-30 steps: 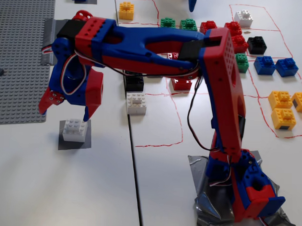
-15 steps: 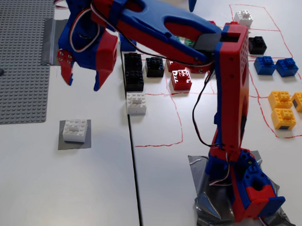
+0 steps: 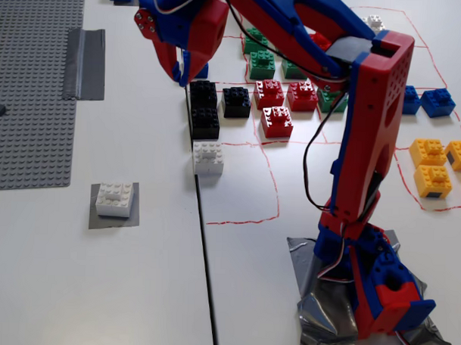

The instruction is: Grab the block and put it in the grey marker

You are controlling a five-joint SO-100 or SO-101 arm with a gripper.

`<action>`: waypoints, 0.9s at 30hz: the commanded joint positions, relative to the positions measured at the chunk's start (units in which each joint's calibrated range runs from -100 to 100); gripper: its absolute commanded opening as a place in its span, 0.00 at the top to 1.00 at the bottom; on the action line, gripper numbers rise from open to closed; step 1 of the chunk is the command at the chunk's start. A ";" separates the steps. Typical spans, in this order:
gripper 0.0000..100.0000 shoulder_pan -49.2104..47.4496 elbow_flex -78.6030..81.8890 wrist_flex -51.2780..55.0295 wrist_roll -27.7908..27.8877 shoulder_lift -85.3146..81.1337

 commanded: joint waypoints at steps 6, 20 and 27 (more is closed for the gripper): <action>1.00 10.86 -2.36 2.02 -0.39 -6.34; 1.00 28.92 -3.09 1.94 -2.30 -7.74; 1.00 33.53 -0.82 1.86 -6.35 -7.58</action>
